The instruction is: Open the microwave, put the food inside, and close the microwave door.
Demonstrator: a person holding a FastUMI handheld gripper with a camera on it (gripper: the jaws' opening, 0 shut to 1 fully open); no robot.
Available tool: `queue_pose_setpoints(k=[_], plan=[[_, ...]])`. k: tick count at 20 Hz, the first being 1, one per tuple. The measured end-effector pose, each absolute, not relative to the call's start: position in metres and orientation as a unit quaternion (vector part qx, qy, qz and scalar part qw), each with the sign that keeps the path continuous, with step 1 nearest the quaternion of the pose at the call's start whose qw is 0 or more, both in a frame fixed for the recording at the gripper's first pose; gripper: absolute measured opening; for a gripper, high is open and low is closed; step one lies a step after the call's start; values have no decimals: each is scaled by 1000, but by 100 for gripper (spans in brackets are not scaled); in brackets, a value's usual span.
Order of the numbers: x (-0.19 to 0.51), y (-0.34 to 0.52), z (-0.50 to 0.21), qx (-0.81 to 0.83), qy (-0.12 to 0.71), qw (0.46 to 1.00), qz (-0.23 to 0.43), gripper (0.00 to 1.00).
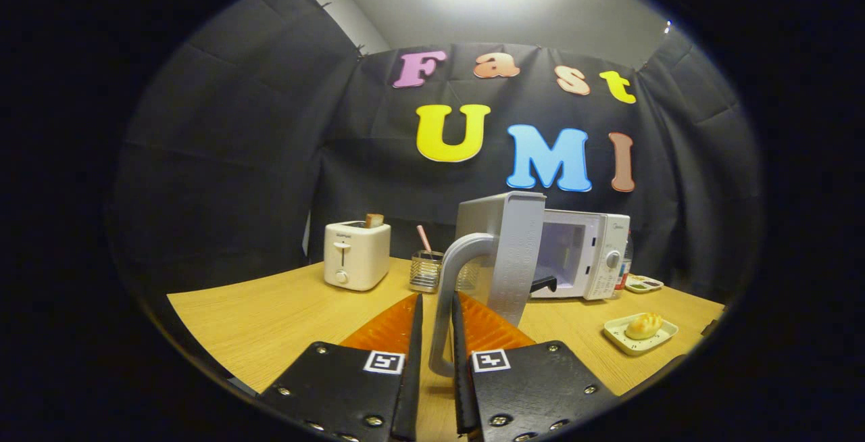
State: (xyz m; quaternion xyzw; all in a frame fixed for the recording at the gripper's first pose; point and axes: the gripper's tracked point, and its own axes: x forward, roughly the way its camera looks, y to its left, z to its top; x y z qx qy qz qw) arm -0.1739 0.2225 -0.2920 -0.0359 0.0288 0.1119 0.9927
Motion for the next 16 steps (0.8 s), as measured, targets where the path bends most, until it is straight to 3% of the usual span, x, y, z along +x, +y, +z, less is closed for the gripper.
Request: queue_pose_setpoints(k=[1, 2, 3, 4, 6, 12, 16], plan=[[-180, 220, -290, -37, 25, 990, 132, 28], [-188, 212, -287, -38, 21, 989, 144, 52], [-191, 203, -283, -42, 17, 988, 151, 62], [-194, 195, -285, -49, 23, 986, 160, 78], [-198, 182, -294, -63, 45, 980, 185, 97], [-193, 91, -292, -88, 40, 983, 155, 95], [-173, 1, -304, -84, 64, 991, 81, 95]])
